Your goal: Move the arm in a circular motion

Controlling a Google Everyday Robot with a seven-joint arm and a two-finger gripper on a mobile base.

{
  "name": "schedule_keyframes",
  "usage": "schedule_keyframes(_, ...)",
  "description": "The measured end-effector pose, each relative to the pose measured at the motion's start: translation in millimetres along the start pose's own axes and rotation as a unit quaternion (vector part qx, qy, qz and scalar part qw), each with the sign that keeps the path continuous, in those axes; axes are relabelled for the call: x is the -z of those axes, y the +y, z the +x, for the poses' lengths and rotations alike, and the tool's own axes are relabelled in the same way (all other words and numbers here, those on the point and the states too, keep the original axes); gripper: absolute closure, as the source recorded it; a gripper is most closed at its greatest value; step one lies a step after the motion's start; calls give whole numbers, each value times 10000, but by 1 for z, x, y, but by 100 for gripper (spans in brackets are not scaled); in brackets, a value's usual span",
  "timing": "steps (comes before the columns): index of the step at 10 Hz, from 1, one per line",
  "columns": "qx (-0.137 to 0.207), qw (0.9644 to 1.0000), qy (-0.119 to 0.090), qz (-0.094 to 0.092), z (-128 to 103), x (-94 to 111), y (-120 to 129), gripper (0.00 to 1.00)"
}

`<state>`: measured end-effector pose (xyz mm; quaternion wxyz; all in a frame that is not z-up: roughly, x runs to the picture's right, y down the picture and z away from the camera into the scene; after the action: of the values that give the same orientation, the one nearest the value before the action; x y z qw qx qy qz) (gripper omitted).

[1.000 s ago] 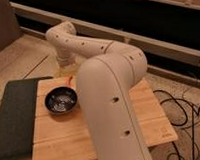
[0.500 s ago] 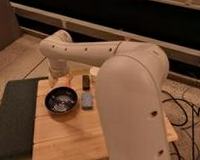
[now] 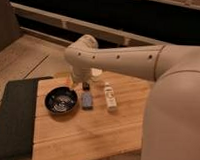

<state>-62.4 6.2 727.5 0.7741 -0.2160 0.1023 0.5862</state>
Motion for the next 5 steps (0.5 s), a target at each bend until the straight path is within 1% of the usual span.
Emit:
schedule_keyframes(1, -448, 9988, -85, 150, -4, 8, -36, 35)
schedule_keyframes(2, -761, 9965, -155, 309, -16, 15, -65, 35)
schedule_keyframes(3, -926, 9943, -198, 484, -31, 19, -86, 35)
schedule_keyframes(4, -1050, 9919, -239, 668, -54, 21, -104, 35)
schedule_keyframes(5, -1036, 9916, -245, 741, -71, 17, -110, 35)
